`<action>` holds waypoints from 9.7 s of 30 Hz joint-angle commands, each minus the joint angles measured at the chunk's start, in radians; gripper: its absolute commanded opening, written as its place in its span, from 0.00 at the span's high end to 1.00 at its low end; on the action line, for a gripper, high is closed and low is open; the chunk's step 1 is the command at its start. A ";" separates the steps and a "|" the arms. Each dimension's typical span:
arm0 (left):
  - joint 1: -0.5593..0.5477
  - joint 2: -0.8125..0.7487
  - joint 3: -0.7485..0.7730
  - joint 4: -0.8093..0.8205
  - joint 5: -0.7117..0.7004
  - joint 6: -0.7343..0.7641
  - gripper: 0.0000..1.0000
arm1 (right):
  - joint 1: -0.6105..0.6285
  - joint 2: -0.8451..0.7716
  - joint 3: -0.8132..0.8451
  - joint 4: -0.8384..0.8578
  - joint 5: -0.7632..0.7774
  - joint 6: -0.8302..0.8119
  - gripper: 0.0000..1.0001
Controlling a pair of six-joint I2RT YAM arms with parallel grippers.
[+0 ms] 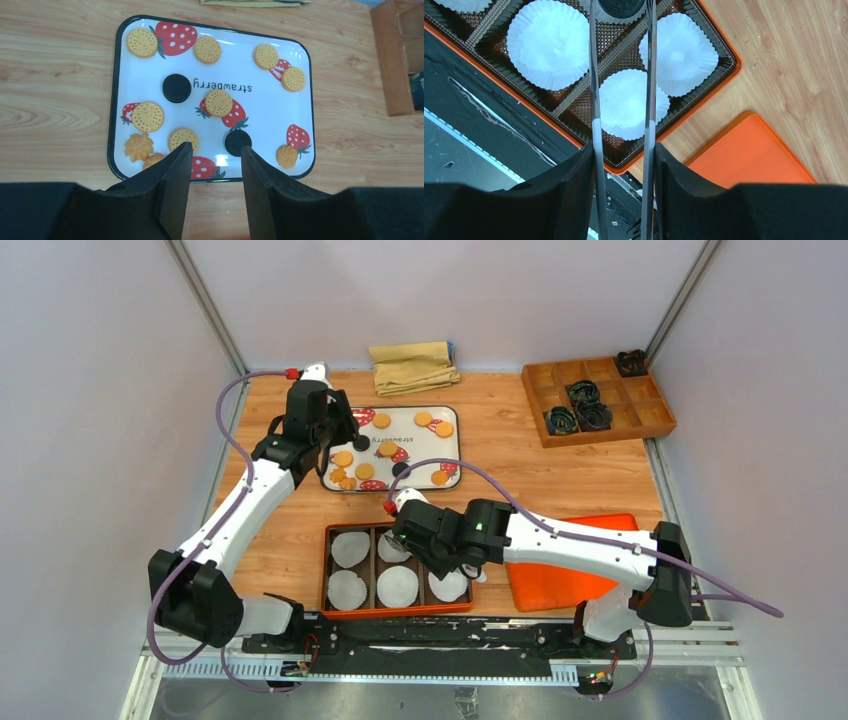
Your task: Pack the cookies
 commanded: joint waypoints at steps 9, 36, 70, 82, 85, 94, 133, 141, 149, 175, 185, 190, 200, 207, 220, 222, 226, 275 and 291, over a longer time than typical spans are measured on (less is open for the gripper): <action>-0.001 -0.034 -0.012 0.017 0.012 -0.003 0.52 | 0.021 0.045 0.044 -0.015 0.043 0.002 1.00; -0.001 -0.043 -0.015 0.029 0.060 0.034 0.41 | 0.022 0.103 0.103 -0.001 0.048 -0.009 0.45; -0.001 0.005 0.010 0.021 0.020 0.054 0.41 | -0.281 0.321 0.209 0.216 0.054 -0.175 0.46; -0.001 0.001 0.011 0.020 0.015 0.064 0.41 | -0.351 0.359 0.199 0.240 0.035 -0.165 0.46; -0.001 0.000 0.011 0.023 0.017 0.062 0.41 | -0.354 0.340 0.191 0.241 0.048 -0.173 0.46; -0.001 0.000 0.011 0.019 0.014 0.062 0.41 | -0.370 0.377 0.203 0.240 -0.009 -0.159 0.61; -0.001 -0.003 0.026 -0.008 -0.006 0.019 0.44 | -0.088 -0.051 0.048 0.148 -0.163 -0.198 1.00; -0.001 -0.017 0.026 -0.019 -0.024 0.025 0.43 | -0.035 0.025 0.083 0.154 -0.202 -0.202 1.00; -0.001 -0.017 0.028 -0.024 -0.030 0.030 0.43 | -0.033 0.112 0.143 0.156 -0.234 -0.232 1.00; -0.001 -0.036 0.013 0.005 0.035 0.064 0.31 | -0.033 0.217 0.205 0.114 -0.220 -0.221 0.43; -0.004 -0.098 0.026 -0.027 -0.005 0.068 0.38 | -0.033 0.137 0.210 0.114 -0.105 -0.229 0.67; -0.010 -0.126 0.056 -0.093 -0.009 0.069 0.46 | -0.033 0.058 0.180 0.104 -0.012 -0.222 0.68; -0.233 -0.162 0.067 -0.316 -0.070 0.074 0.99 | -0.123 -0.098 0.088 -0.090 0.331 -0.022 0.79; -0.290 -0.234 -0.112 -0.364 0.032 -0.033 1.00 | -0.180 -0.218 0.077 -0.217 0.526 0.177 0.78; -0.484 -0.030 -0.179 -0.363 0.069 -0.150 1.00 | -0.232 -0.256 0.090 -0.212 0.577 0.197 0.73; -0.490 0.007 -0.187 -0.363 0.063 -0.159 1.00 | -0.243 -0.267 0.080 -0.200 0.561 0.191 0.73; -0.492 0.077 -0.192 -0.361 -0.001 -0.156 1.00 | -0.256 -0.287 0.057 -0.173 0.536 0.180 0.73; -0.191 0.530 0.114 -0.163 -0.110 -0.018 1.00 | -0.462 -0.243 -0.066 0.171 0.320 -0.043 0.73; -0.217 0.272 0.086 -0.198 -0.060 -0.044 0.80 | -0.525 -0.063 0.002 0.297 0.140 -0.136 0.70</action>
